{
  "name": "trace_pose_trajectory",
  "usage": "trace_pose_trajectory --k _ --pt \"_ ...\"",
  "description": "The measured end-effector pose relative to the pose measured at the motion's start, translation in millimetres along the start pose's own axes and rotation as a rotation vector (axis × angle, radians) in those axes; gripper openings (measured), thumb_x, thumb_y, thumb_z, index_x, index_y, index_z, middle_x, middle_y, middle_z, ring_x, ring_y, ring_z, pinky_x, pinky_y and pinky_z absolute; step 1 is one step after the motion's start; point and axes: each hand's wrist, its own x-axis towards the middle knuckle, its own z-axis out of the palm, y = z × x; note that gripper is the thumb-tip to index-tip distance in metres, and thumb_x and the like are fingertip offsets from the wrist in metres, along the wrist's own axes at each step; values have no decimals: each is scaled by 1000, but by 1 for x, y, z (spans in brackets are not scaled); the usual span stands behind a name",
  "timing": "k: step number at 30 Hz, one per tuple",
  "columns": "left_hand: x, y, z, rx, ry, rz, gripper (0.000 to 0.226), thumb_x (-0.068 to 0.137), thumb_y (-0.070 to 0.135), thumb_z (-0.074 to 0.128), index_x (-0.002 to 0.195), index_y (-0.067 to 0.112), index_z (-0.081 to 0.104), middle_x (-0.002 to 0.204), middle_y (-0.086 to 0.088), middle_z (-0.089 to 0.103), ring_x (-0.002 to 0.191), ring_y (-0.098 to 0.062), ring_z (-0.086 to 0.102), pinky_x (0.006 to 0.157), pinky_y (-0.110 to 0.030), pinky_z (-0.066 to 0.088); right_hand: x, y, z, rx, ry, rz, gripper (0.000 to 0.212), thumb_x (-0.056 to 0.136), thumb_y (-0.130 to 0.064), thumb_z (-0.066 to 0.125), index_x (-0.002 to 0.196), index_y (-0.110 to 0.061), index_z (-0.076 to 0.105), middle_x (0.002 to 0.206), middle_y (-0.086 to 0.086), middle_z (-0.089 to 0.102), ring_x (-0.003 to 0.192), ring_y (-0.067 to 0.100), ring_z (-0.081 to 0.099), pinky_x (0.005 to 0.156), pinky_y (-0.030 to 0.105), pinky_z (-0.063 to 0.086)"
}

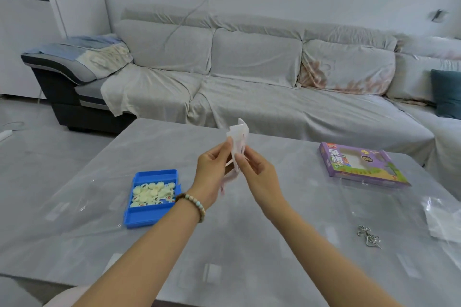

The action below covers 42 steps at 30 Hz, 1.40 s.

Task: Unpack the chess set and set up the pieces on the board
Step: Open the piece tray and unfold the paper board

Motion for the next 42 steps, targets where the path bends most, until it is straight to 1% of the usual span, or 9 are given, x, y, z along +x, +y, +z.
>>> trace_pose_trajectory --k 6,10,15,18,23,29,34,37,42 --pt "-1 -1 2 -39 -8 -13 26 94 31 51 97 12 69 92 -6 73 84 -14 70 65 -19 54 1 -2 -7 137 160 89 20 91 -22 58 95 -8 72 89 11 72 83 11 68 69 11 50" --pt "5 -1 -10 52 270 92 22 92 28 54 97 12 68 89 -1 69 87 -19 67 69 -21 54 3 0 -17 169 229 162 26 94 -23 53 85 -9 73 87 8 73 81 16 69 72 19 56" --pt "14 -9 -20 932 185 590 89 76 44 70 146 28 19 152 0 21 136 -16 20 109 -32 23 5 -2 -25 151 197 216 29 94 -23 54 87 -2 72 88 14 72 77 18 66 66 20 56" --pt "20 -13 -29 1324 141 995 83 77 56 57 145 24 21 150 -5 22 137 -21 20 111 -47 25 6 -3 -27 176 204 261 29 94 -25 54 87 -2 71 89 13 71 78 18 66 64 20 55" --pt "13 -15 -25 939 -51 432 68 82 51 60 140 30 31 129 11 47 115 -7 45 94 -29 44 6 -6 -34 180 166 256 26 92 -27 57 88 -6 72 84 6 72 76 15 67 62 17 53" --pt "18 -18 -31 422 15 108 51 81 17 71 126 13 48 94 -7 67 79 -13 64 60 -20 55 11 -6 -40 321 203 347 17 87 -26 64 90 -11 70 81 -1 73 72 9 68 64 20 53" --pt "16 -25 -44 770 5 -201 85 81 34 68 145 15 15 146 -15 33 124 -30 42 99 -37 40 14 -1 -57 391 356 327 13 87 -25 64 77 -17 67 66 -8 67 60 5 61 59 17 50" --pt "10 -25 -34 1056 -20 30 88 85 57 50 147 29 -6 157 -3 -1 144 -23 1 116 -41 8 12 0 -55 435 316 344 8 86 -22 65 83 -15 68 69 -8 71 61 3 65 60 18 52" --pt "-8 -6 14 415 -336 135 31 97 41 37 126 40 44 132 21 47 112 16 44 93 -4 33 14 -1 -40 511 191 355 13 86 -23 64 90 -13 71 83 -1 72 79 11 66 77 25 52"
